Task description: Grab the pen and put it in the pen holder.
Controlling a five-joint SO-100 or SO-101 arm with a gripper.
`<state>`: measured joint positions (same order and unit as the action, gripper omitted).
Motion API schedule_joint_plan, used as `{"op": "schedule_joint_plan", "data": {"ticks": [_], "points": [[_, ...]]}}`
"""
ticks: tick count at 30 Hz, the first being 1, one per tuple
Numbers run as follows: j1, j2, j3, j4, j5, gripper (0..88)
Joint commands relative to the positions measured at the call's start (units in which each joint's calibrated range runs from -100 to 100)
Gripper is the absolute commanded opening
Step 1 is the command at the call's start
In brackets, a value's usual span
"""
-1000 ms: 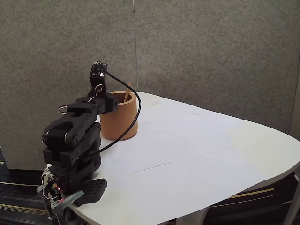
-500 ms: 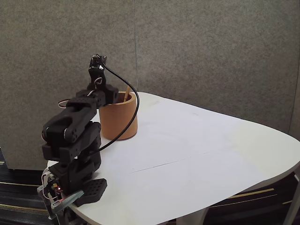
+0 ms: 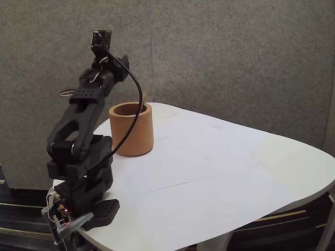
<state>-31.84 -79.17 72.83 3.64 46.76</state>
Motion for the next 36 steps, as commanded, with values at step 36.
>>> {"op": "schedule_joint_plan", "data": {"ticks": [36], "points": [[33.74,-4.40,4.42,48.98,-47.00,29.0]]}}
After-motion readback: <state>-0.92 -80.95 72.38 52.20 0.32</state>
